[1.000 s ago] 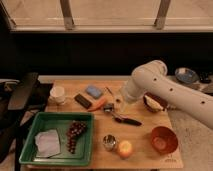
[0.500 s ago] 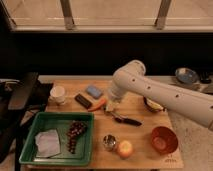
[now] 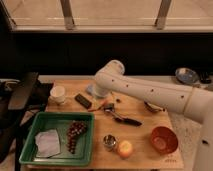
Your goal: Place eraser in table surface
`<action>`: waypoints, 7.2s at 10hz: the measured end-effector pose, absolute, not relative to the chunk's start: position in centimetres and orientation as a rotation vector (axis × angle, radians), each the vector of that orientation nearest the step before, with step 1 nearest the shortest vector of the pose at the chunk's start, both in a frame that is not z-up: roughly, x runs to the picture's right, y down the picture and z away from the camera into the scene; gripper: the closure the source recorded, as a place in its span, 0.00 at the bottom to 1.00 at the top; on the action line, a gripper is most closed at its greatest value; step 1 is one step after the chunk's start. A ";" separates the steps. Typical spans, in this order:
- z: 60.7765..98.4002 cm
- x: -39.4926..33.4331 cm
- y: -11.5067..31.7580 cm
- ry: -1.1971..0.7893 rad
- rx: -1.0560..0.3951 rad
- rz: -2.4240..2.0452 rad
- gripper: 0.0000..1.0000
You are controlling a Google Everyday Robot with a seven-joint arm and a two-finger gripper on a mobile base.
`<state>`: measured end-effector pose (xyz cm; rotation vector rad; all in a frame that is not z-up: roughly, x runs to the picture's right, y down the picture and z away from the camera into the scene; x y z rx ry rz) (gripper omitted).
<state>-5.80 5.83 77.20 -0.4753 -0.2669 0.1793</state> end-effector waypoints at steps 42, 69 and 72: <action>92.9 -10.8 9.8 -0.257 -0.665 0.408 0.83; 92.3 -10.9 9.2 -0.253 -0.663 0.411 0.36; 89.6 -10.6 7.1 -0.284 -0.609 0.413 0.36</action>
